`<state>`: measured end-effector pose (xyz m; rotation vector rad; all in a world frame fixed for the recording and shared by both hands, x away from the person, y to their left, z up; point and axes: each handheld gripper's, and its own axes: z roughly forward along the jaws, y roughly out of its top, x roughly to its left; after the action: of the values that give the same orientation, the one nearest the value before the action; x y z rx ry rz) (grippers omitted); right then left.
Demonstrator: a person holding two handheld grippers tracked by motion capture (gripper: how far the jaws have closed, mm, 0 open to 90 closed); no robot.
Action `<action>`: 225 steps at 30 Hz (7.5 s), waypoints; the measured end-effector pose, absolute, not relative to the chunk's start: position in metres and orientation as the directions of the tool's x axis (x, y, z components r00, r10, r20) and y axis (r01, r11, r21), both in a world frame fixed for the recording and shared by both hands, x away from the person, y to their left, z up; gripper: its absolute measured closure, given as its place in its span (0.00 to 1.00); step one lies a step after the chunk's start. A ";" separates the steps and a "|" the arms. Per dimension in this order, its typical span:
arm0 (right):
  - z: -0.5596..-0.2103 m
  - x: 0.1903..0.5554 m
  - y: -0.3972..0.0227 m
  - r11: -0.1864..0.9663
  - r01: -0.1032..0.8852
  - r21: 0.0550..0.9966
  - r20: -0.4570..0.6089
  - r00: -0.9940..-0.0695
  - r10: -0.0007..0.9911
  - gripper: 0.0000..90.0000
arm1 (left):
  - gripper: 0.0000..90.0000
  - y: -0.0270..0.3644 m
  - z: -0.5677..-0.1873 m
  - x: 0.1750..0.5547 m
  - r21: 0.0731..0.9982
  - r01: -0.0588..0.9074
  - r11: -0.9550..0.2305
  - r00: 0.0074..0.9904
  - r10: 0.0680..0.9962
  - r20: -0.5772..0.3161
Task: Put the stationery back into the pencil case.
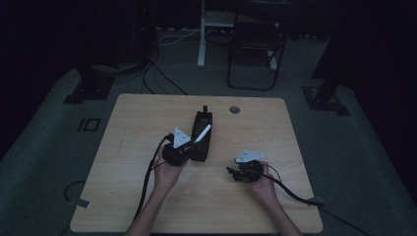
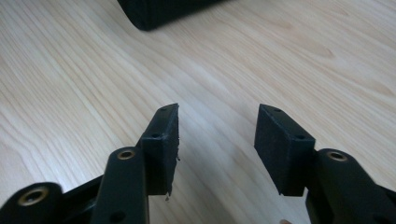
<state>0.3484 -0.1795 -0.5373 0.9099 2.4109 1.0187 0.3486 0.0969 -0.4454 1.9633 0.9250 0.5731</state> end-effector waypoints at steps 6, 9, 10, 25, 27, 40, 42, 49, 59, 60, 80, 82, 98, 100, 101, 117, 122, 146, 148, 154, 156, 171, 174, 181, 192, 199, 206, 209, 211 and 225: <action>-0.542 0.343 -0.199 0.512 0.442 0.737 -0.080 -0.694 0.715 0.52 | 0.88 0.098 -0.441 0.351 0.858 0.383 -0.342 0.611 0.791 0.042; -0.545 0.340 -0.207 0.502 0.456 0.735 -0.076 -0.680 0.730 0.51 | 0.88 0.099 -0.439 0.353 0.860 0.382 -0.339 0.608 0.793 0.043; -0.545 0.340 -0.209 0.500 0.462 0.733 -0.076 -0.674 0.735 0.51 | 0.88 0.099 -0.439 0.353 0.860 0.382 -0.340 0.607 0.794 0.044; -0.550 0.341 -0.228 0.438 0.494 0.751 -0.037 -0.631 0.775 0.47 | 0.88 0.098 -0.429 0.364 0.869 0.378 -0.319 0.590 0.806 0.040; -0.551 0.341 -0.231 0.422 0.503 0.754 -0.021 -0.624 0.782 0.47 | 0.88 0.098 -0.429 0.365 0.870 0.380 -0.315 0.587 0.809 0.037; -0.552 0.344 -0.236 0.401 0.516 0.757 0.002 -0.615 0.789 0.45 | 0.88 0.094 -0.424 0.372 0.867 0.381 -0.321 0.577 0.815 0.048; -0.552 0.345 -0.236 0.402 0.516 0.757 0.002 -0.616 0.788 0.45 | 0.88 0.094 -0.423 0.373 0.868 0.383 -0.318 0.575 0.817 0.046; -0.552 0.345 -0.236 0.402 0.515 0.757 0.003 -0.618 0.786 0.45 | 0.88 0.093 -0.418 0.378 0.868 0.382 -0.317 0.568 0.821 0.050; -0.552 0.345 -0.236 0.402 0.515 0.757 0.003 -0.618 0.787 0.45 | 0.88 0.090 -0.415 0.386 0.870 0.383 -0.312 0.564 0.824 0.048; -0.552 0.345 -0.236 0.402 0.515 0.757 0.003 -0.617 0.787 0.45 | 0.88 0.089 -0.415 0.386 0.870 0.383 -0.311 0.564 0.825 0.046; -0.552 0.345 -0.236 0.401 0.516 0.757 0.005 -0.618 0.786 0.44 | 0.88 0.081 -0.408 0.403 0.874 0.386 -0.295 0.557 0.830 0.034; -0.552 0.345 -0.236 0.402 0.516 0.757 0.004 -0.619 0.786 0.44 | 0.88 0.080 -0.408 0.405 0.873 0.392 -0.290 0.552 0.833 0.029; -0.552 0.345 -0.237 0.403 0.515 0.756 0.004 -0.620 0.784 0.44 | 0.88 0.071 -0.410 0.417 0.867 0.412 -0.279 0.518 0.855 0.030; -0.552 0.346 -0.236 0.404 0.514 0.757 0.004 -0.621 0.784 0.44 | 0.88 0.071 -0.410 0.417 0.867 0.412 -0.279 0.518 0.855 0.030; -0.552 0.346 -0.236 0.404 0.515 0.756 0.004 -0.621 0.784 0.44 | 0.88 0.070 -0.410 0.418 0.867 0.416 -0.274 0.514 0.857 0.024; -0.552 0.347 -0.236 0.403 0.517 0.755 0.005 -0.620 0.785 0.43 | 0.88 0.066 -0.411 0.423 0.868 0.435 -0.241 0.478 0.878 0.004; -0.552 0.347 -0.236 0.403 0.517 0.755 0.005 -0.620 0.785 0.43 | 0.88 0.064 -0.413 0.424 0.867 0.438 -0.238 0.458 0.889 0.013; -0.552 0.347 -0.236 0.401 0.518 0.755 0.008 -0.619 0.785 0.43 | 0.88 0.059 -0.420 0.430 0.864 0.463 -0.197 0.420 0.908 -0.018; -0.552 0.347 -0.236 0.402 0.518 0.755 0.007 -0.619 0.785 0.43 | 0.88 0.058 -0.421 0.430 0.863 0.467 -0.193 0.415 0.909 -0.022; -0.552 0.347 -0.236 0.401 0.519 0.755 0.008 -0.619 0.785 0.43 | 0.88 0.056 -0.424 0.433 0.858 0.479 -0.186 0.407 0.913 -0.029; -0.552 0.347 -0.236 0.401 0.518 0.755 0.008 -0.619 0.785 0.43 | 0.88 0.056 -0.425 0.433 0.857 0.481 -0.186 0.404 0.914 -0.028; -0.552 0.347 -0.236 0.402 0.518 0.755 0.007 -0.619 0.785 0.43 | 0.88 0.053 -0.434 0.438 0.844 0.502 -0.189 0.397 0.917 -0.030; -0.552 0.347 -0.236 0.403 0.518 0.755 0.006 -0.619 0.785 0.43 | 0.88 0.052 -0.435 0.438 0.843 0.502 -0.196 0.398 0.917 -0.023; -0.552 0.347 -0.236 0.403 0.518 0.755 0.006 -0.619 0.785 0.43 | 0.88 0.052 -0.443 0.440 0.838 0.514 -0.182 0.390 0.920 -0.040; -0.552 0.347 -0.236 0.402 0.518 0.755 0.007 -0.619 0.785 0.43 | 0.88 0.053 -0.454 0.444 0.825 0.539 -0.172 0.372 0.927 -0.050; -0.552 0.347 -0.236 0.403 0.518 0.755 0.006 -0.619 0.785 0.43 | 0.88 0.052 -0.457 0.445 0.818 0.547 -0.178 0.369 0.928 -0.045; -0.552 0.347 -0.236 0.402 0.518 0.755 0.007 -0.619 0.785 0.43 | 0.87 0.051 -0.462 0.447 0.808 0.558 -0.187 0.368 0.929 -0.040; -0.552 0.347 -0.236 0.402 0.518 0.755 0.007 -0.619 0.785 0.43 | 0.87 0.051 -0.463 0.448 0.805 0.563 -0.186 0.365 0.930 -0.040; -0.552 0.347 -0.236 0.402 0.518 0.755 0.007 -0.619 0.785 0.43 | 0.87 0.051 -0.464 0.448 0.804 0.566 -0.185 0.364 0.930 -0.043; -0.552 0.347 -0.236 0.404 0.517 0.755 0.006 -0.620 0.784 0.43 | 0.87 0.052 -0.471 0.450 0.794 0.584 -0.169 0.343 0.938 -0.053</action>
<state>0.3472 -0.2357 -0.5518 1.1241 2.3148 1.0591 0.4498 0.0519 -0.4711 1.8609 1.3373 0.6001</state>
